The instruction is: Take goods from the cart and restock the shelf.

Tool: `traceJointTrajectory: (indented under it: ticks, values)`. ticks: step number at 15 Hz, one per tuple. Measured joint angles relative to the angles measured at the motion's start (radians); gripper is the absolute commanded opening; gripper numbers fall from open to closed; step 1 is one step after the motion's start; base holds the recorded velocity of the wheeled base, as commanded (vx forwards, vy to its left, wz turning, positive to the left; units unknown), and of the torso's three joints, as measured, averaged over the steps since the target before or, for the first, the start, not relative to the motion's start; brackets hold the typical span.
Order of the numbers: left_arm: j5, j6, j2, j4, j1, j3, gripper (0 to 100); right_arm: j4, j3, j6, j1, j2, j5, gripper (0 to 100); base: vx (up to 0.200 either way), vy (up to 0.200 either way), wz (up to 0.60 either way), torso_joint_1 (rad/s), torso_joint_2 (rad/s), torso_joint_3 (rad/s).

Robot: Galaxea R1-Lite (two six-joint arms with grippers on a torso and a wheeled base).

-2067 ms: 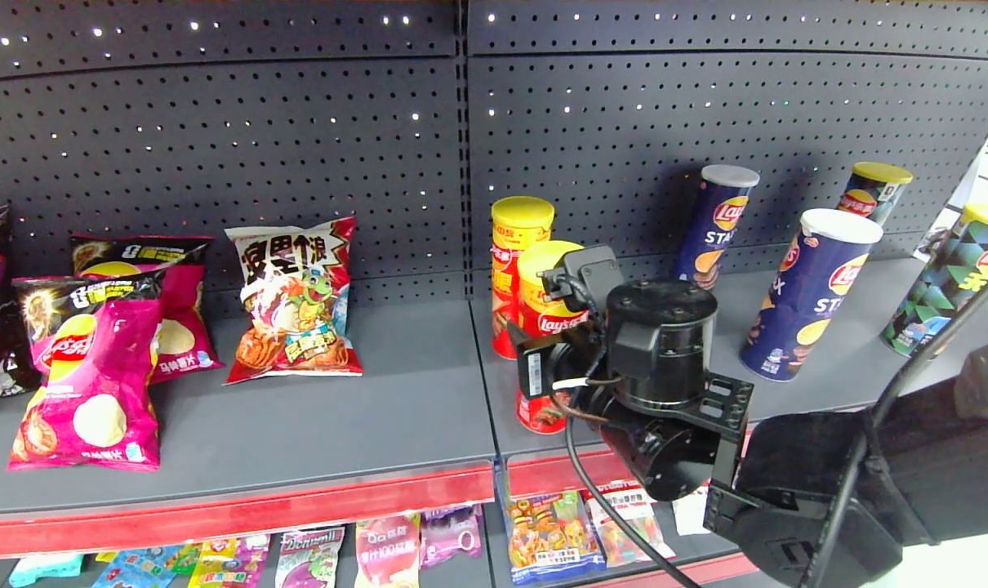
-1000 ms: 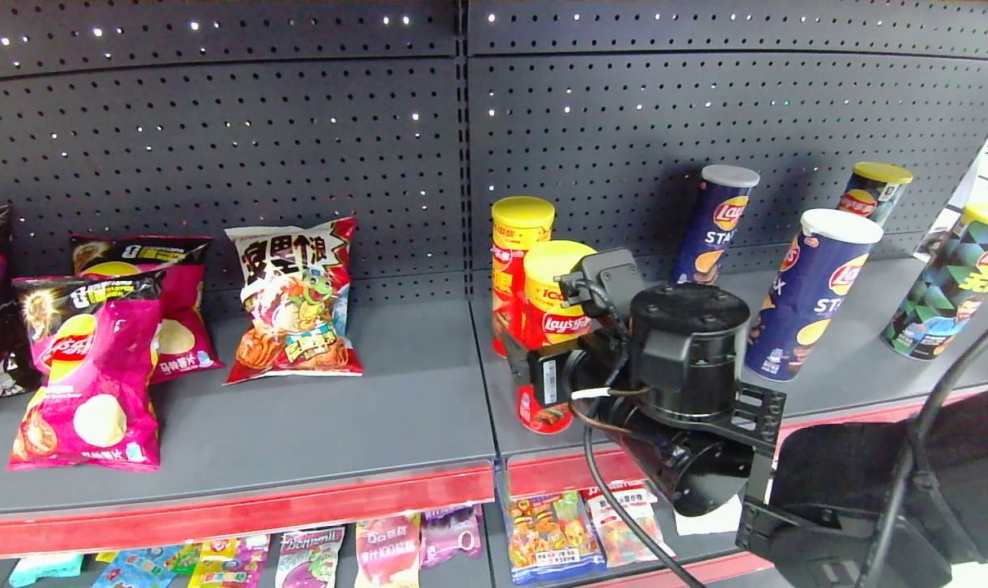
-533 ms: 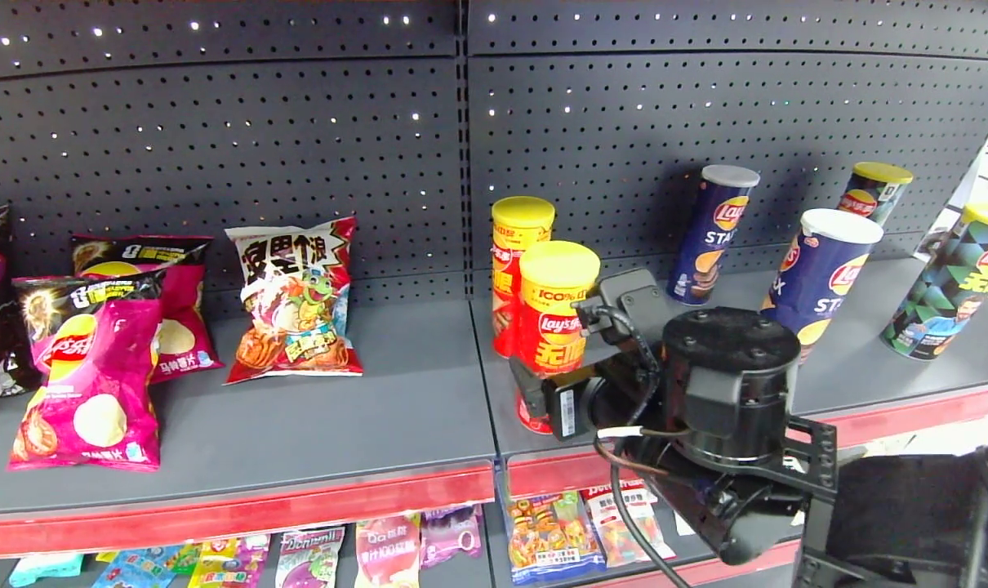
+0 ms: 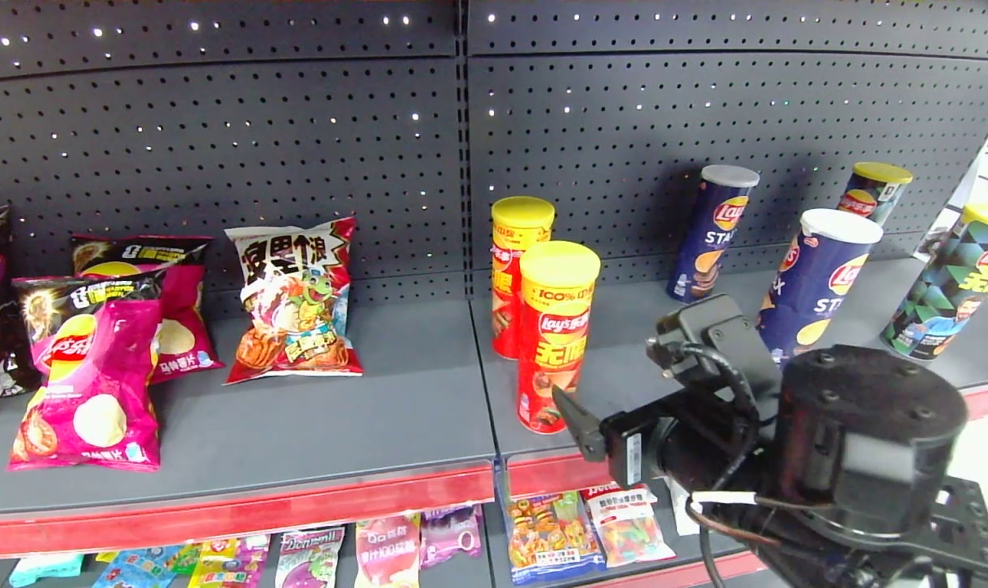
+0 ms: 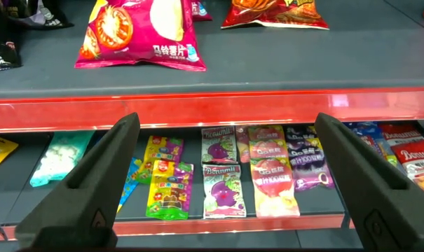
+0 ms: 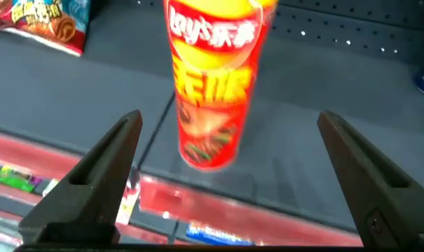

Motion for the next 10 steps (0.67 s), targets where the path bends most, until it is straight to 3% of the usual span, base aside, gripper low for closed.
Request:
traceJointTrajectory:
  ticks: [5,7,10]
  values:
    - [0.0,0.0,0.0,0.0,0.0,0.0,100,0.006,0.137,-0.003,-0.02,-0.182,0.003,100,0.0,0.0,0.0,0.0,0.0,0.0]
    - [0.0,0.0,0.0,0.0,0.0,0.0,100,0.009,0.178,-0.009,-0.091,-0.259,0.023,100,0.0,0.0,0.0,0.0,0.0,0.0]
    - [0.0,0.0,0.0,0.0,0.0,0.0,100,0.041,0.244,-0.042,-0.283,-0.385,0.149,100,0.0,0.0,0.0,0.0,0.0,0.0]
